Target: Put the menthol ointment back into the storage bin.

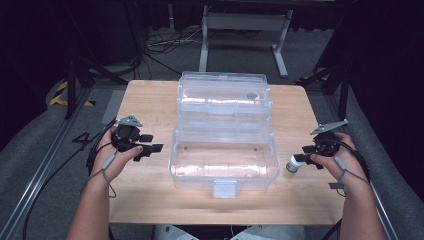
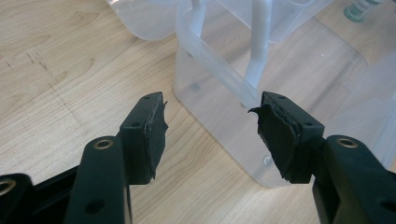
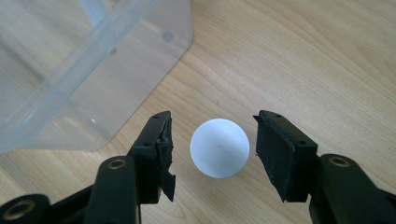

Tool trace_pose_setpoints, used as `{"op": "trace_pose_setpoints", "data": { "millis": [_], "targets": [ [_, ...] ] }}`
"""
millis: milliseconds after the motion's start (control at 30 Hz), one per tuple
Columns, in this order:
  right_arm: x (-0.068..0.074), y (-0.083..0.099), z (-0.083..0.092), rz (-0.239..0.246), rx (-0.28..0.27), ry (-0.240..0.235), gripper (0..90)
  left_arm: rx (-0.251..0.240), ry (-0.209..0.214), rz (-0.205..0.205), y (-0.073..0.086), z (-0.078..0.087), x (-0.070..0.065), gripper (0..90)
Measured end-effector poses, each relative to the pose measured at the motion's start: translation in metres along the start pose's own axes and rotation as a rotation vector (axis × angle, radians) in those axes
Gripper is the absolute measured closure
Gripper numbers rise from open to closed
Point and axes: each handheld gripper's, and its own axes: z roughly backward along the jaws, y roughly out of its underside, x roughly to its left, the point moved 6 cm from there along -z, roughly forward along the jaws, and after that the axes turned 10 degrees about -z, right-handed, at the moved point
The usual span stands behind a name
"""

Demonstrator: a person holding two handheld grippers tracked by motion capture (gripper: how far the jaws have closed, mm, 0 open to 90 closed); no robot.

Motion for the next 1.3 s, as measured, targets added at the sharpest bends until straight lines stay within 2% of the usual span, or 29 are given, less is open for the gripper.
{"op": "trace_pose_setpoints", "data": {
  "millis": [200,433,833,1033,1300],
  "targets": [
    [-0.001,0.004,-0.008,0.017,0.06,-0.002,45.3,-0.001,-0.005,0.004,0.002,0.002,0.0,42.3],
    [-0.005,0.008,-0.017,0.014,0.116,0.03,43.3,0.003,0.002,0.007,0.003,0.001,0.0,42.2],
    [-0.006,0.013,-0.036,0.026,0.177,0.033,43.5,0.008,0.003,0.006,0.004,0.001,0.001,42.1],
    [-0.01,0.014,-0.039,0.03,0.188,0.051,45.9,0.012,0.004,0.007,0.005,0.0,0.002,42.0],
    [-0.008,0.014,-0.043,0.036,0.197,0.045,49.5,0.014,0.006,0.006,0.005,-0.001,0.002,41.8]
  ]
}}
